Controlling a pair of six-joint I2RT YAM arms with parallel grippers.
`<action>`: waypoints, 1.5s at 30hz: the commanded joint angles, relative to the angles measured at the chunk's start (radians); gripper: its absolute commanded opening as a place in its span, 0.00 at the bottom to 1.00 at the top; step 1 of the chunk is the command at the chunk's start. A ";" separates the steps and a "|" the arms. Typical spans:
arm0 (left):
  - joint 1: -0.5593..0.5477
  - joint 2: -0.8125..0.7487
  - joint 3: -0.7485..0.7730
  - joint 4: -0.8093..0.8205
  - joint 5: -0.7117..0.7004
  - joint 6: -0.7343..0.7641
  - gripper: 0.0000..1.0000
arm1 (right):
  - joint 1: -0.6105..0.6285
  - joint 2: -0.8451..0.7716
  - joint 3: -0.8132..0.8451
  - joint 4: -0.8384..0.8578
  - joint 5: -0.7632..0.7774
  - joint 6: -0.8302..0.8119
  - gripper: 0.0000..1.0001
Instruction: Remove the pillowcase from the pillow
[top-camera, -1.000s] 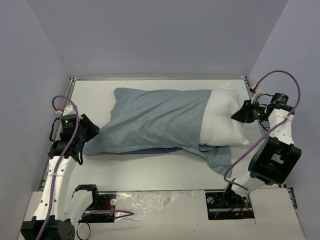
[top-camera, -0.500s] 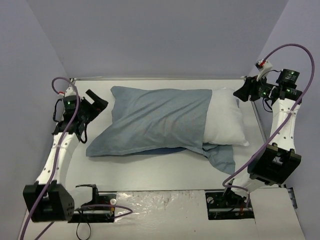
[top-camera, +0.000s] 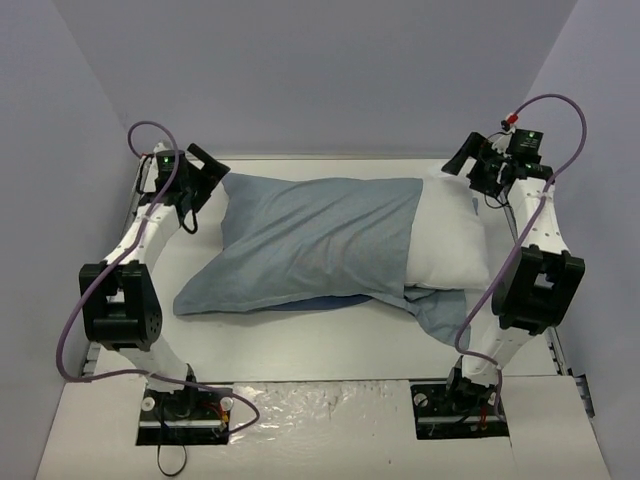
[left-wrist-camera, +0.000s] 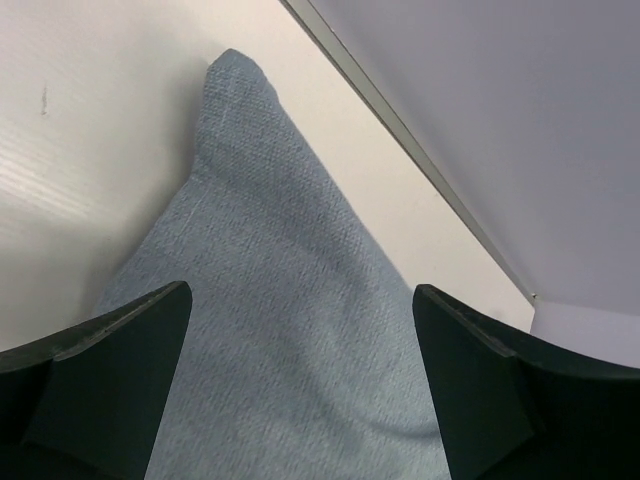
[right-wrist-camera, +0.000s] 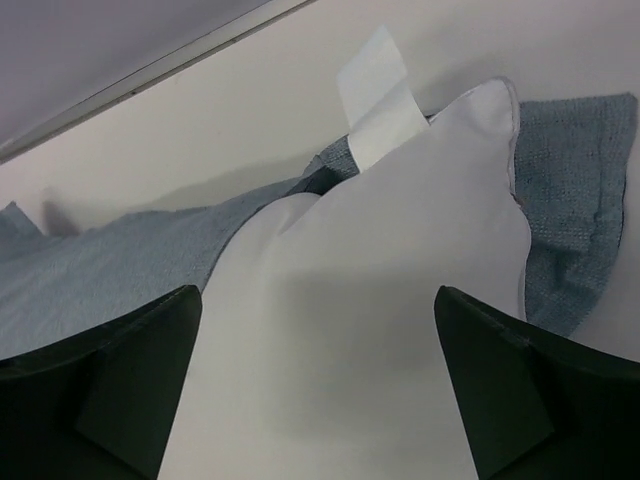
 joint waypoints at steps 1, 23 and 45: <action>-0.033 0.057 0.094 0.035 -0.030 -0.069 0.92 | 0.043 0.031 0.023 0.045 0.217 0.213 0.99; -0.145 0.384 0.417 -0.221 -0.156 -0.061 1.00 | 0.083 0.111 -0.084 0.080 0.089 0.150 0.00; -0.054 0.007 0.338 -0.416 -0.245 0.232 0.02 | 0.003 -0.145 -0.060 0.113 -0.469 -0.247 0.00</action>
